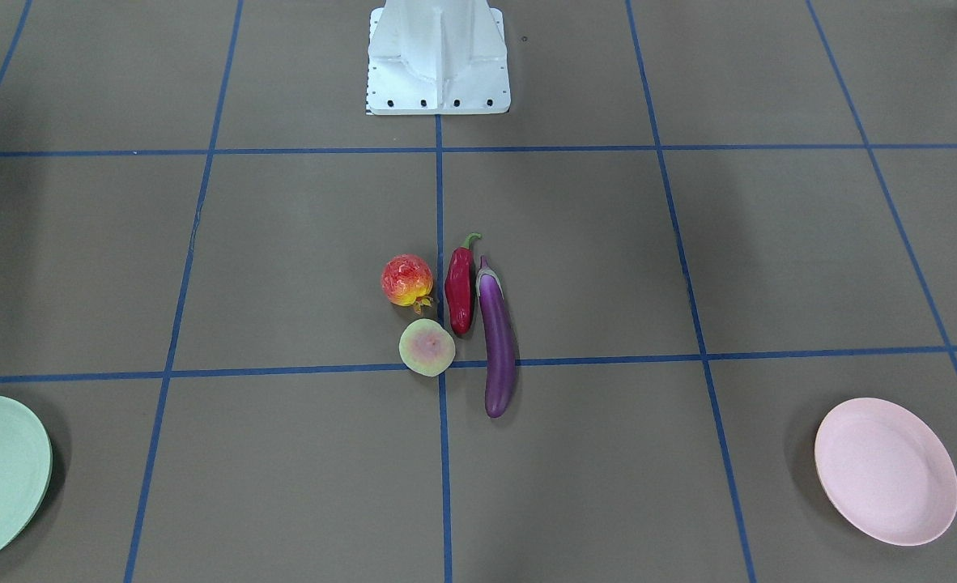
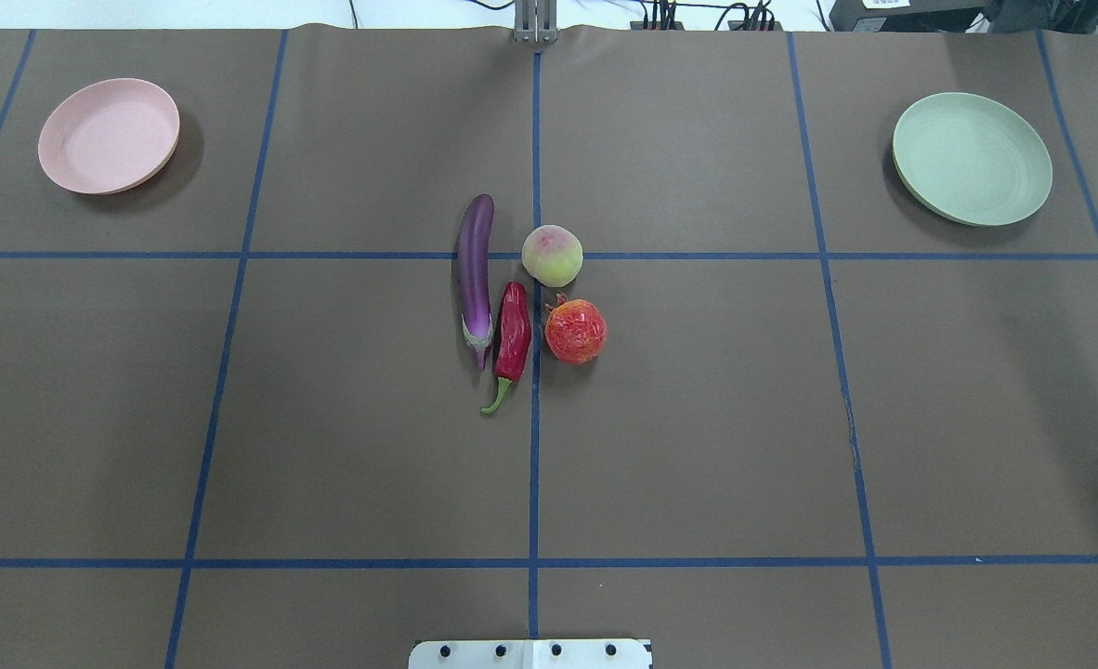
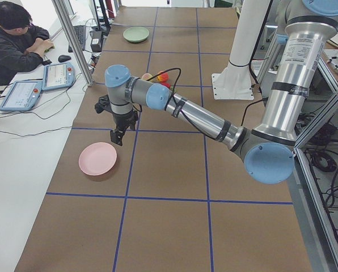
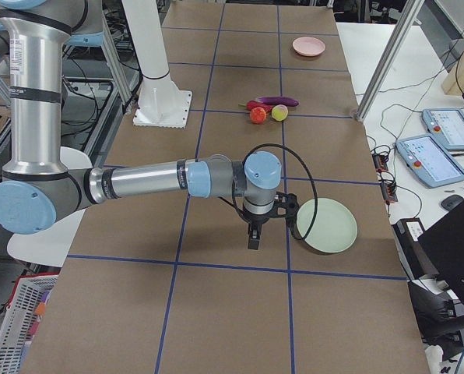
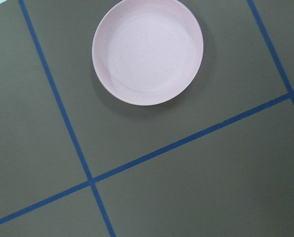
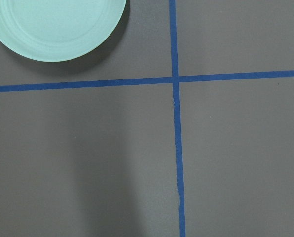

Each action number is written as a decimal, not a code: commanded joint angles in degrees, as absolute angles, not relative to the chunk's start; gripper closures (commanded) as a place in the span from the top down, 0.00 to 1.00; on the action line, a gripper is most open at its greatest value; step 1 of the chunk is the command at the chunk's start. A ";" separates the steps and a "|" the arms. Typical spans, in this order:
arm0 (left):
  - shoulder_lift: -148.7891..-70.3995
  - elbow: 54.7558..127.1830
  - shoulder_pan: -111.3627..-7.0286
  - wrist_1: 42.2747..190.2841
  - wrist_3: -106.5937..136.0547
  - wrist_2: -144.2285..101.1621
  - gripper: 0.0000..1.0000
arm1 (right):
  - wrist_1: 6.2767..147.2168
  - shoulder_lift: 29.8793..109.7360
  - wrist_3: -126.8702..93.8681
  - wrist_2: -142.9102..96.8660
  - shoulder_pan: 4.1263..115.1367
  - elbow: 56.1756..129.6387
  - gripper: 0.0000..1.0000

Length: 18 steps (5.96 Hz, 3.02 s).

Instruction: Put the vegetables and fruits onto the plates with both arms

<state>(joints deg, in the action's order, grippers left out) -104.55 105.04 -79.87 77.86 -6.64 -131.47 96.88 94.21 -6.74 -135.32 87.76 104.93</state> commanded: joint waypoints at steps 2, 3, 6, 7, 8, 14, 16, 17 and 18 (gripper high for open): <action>-111.50 105.82 -70.09 77.44 10.47 -135.36 1.00 | 96.68 91.14 -7.47 -136.23 86.67 104.08 1.00; -115.97 105.56 -65.35 77.52 21.07 -134.83 1.00 | 96.59 91.23 -7.47 -137.36 86.66 104.58 1.00; -132.05 95.14 -47.95 78.65 48.89 -122.05 1.00 | 96.59 88.87 -9.21 -137.55 85.87 104.41 1.00; -135.14 87.09 -46.51 88.23 55.48 -121.21 1.00 | 96.59 87.81 -9.40 -138.94 85.87 104.41 1.00; -136.39 77.96 -44.67 102.08 61.20 -118.85 1.00 | 96.59 86.58 -10.19 -140.43 85.87 104.50 1.00; -141.86 64.17 -39.99 109.76 63.37 -113.38 0.91 | 96.77 78.15 -27.39 -143.09 79.82 108.98 1.00; -141.86 63.54 -38.94 110.48 63.37 -113.38 0.78 | 96.77 75.86 -34.07 -142.82 76.22 110.64 1.00; -141.86 63.54 -38.33 110.48 63.46 -113.38 0.67 | 96.77 75.33 -35.49 -142.74 74.98 111.61 1.00; -141.86 63.54 -37.71 110.48 63.46 -113.38 0.63 | 96.77 74.80 -37.42 -142.82 73.75 112.49 1.00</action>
<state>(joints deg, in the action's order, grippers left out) -141.85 63.57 -38.30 110.46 63.44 -113.38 96.77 75.36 -35.52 -142.80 75.02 111.60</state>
